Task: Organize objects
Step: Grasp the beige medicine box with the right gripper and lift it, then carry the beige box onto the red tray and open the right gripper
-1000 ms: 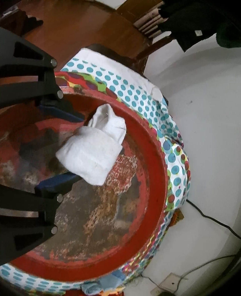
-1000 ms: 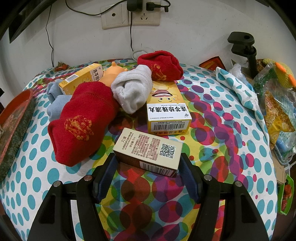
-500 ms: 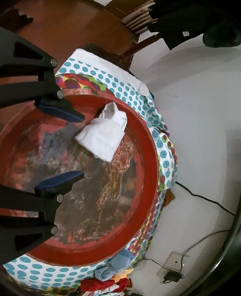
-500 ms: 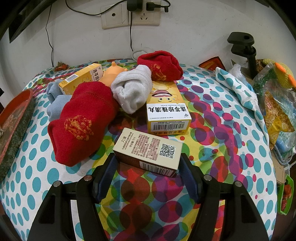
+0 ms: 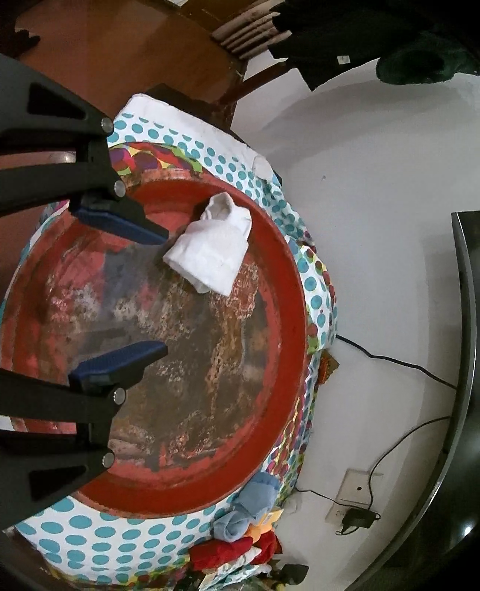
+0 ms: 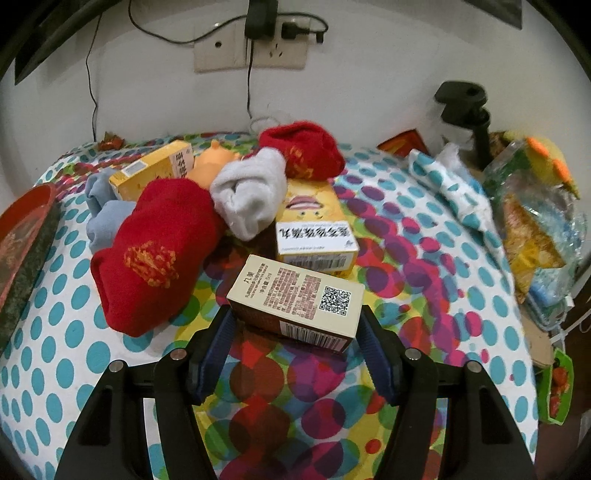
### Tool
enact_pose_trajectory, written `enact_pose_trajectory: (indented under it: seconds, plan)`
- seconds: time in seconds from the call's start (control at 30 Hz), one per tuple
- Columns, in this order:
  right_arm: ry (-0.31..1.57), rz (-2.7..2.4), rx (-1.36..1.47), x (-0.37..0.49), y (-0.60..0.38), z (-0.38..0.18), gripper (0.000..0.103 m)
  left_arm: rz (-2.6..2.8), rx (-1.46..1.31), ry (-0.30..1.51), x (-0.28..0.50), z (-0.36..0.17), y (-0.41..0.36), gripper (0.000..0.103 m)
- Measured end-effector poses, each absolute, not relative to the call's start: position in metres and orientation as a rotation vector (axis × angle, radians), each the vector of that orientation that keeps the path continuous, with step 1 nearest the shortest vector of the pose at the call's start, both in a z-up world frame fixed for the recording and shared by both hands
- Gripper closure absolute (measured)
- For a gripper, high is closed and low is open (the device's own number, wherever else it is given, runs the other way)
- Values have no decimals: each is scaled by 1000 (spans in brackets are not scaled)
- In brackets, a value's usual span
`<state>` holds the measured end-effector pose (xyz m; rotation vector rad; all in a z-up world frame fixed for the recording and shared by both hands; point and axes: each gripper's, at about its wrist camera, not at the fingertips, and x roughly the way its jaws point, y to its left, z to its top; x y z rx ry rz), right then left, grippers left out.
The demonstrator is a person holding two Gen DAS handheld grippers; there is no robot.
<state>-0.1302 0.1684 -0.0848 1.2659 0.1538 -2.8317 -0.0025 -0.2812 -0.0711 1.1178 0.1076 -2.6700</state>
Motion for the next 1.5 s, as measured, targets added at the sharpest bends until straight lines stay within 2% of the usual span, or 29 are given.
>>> enact_pose_trajectory:
  seconds: [0.2, 0.7, 1.1, 1.5]
  plan:
    - [54, -2825, 1277, -119, 162, -80, 40, -2683, 1091, 147, 0, -69, -285, 47]
    - [180, -2583, 1090, -84, 24, -34, 40, -2656, 1075, 208, 4, -67, -298, 47]
    - [321, -2373, 1077, -88, -90, -39, 40, -2644, 1053, 214, 6, -66, -306, 47]
    - [407, -2286, 1168, -113, -148, -65, 40, -2624, 1065, 272, 6, -69, -320, 47]
